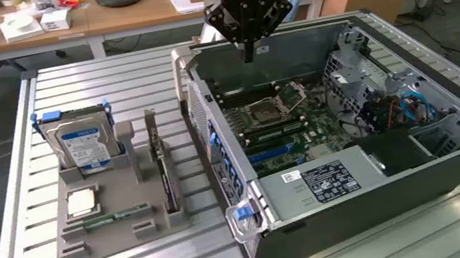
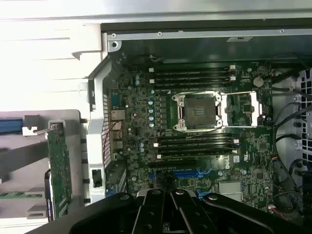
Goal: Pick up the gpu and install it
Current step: 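Reach for the gpu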
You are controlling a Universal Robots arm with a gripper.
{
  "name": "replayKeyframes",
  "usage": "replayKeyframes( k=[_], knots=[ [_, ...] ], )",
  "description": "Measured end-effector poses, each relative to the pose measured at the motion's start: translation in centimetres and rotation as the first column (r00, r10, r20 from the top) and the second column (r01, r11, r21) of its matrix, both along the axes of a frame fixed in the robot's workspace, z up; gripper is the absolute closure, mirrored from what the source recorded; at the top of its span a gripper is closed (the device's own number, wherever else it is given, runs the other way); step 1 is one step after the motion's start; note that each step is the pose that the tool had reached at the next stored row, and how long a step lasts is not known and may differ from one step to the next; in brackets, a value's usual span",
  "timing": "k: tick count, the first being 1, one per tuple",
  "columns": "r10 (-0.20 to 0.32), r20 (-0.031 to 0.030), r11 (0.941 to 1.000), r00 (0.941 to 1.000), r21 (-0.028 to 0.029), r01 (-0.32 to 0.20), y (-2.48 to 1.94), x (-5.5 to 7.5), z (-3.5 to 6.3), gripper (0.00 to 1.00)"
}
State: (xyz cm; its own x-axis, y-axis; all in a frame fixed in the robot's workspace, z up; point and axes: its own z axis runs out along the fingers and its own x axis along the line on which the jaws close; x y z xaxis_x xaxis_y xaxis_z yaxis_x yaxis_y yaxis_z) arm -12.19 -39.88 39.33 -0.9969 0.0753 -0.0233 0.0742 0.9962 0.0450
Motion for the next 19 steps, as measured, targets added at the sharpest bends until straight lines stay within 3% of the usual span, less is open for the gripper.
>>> replayKeyframes(
  k=[12,19],
  knots=[
    [0.000,0.0001,1.0000,1.0000,0.0002,0.000,0.00,-0.2,-0.01,0.90],
    [0.000,0.0000,1.0000,1.0000,-0.0001,0.000,0.00,-1.3,0.00,0.90]
  ],
)
